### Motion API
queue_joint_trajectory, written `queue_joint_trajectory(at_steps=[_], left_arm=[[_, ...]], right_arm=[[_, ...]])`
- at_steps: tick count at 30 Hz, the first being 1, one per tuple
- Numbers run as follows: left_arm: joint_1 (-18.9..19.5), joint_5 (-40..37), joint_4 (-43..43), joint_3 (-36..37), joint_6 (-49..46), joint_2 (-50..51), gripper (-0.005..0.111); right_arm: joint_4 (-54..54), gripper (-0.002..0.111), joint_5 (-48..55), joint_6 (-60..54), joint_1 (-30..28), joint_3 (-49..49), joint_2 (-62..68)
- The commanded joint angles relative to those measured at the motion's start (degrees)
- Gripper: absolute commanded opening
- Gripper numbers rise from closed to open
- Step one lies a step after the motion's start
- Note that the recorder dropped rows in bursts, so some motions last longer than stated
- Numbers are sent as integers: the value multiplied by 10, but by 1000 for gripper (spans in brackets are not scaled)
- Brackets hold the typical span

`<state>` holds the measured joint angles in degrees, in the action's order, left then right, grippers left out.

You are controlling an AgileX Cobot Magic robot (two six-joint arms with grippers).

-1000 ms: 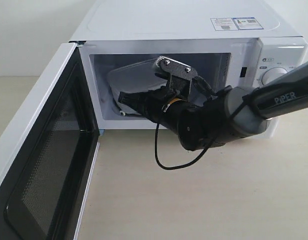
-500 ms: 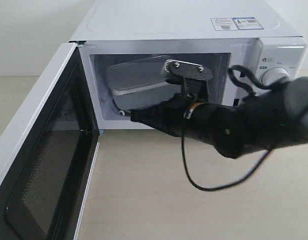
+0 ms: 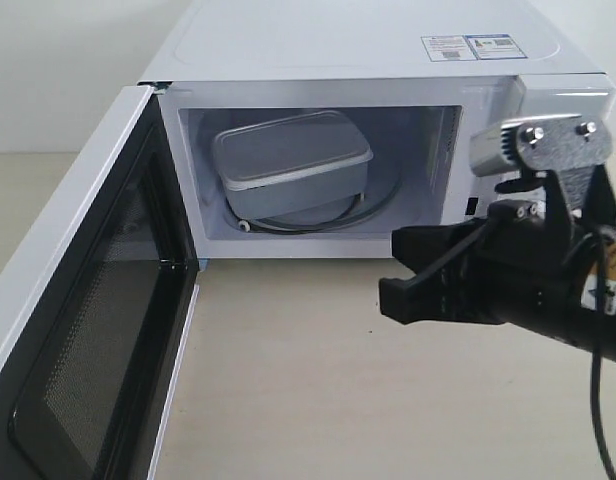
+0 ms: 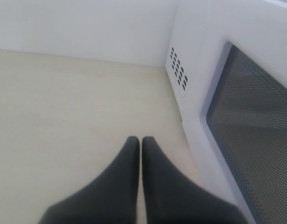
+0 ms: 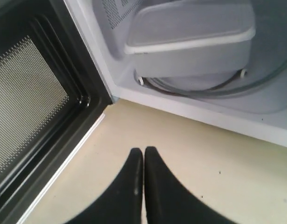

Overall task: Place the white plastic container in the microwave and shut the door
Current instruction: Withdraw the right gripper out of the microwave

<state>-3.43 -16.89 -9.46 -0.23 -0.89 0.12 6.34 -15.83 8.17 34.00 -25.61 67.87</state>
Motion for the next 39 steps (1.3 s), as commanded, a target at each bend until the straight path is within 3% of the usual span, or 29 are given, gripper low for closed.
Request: queue_joint_trajectory(at_steps=[1, 24, 28, 31, 35, 39], left_arm=[[2, 1, -5, 2, -1, -1, 4], [2, 1, -5, 2, -1, -1, 4], [2, 1, -5, 2, -1, -1, 4], [2, 1, -5, 2, -1, -1, 4], [2, 1, -5, 2, -1, -1, 4], [2, 1, -5, 2, -1, -1, 4]], right_arm=[[-7, 0, 7, -2, -2, 3, -49], [-7, 0, 12, -2, -13, 3, -96], [-11, 0, 98, -9, -79, 3, -175], [-11, 0, 204, -49, -167, 6, -268], [-11, 0, 210, -103, -273, 79, -404], [-11, 0, 179, -143, -317, 190, -544]])
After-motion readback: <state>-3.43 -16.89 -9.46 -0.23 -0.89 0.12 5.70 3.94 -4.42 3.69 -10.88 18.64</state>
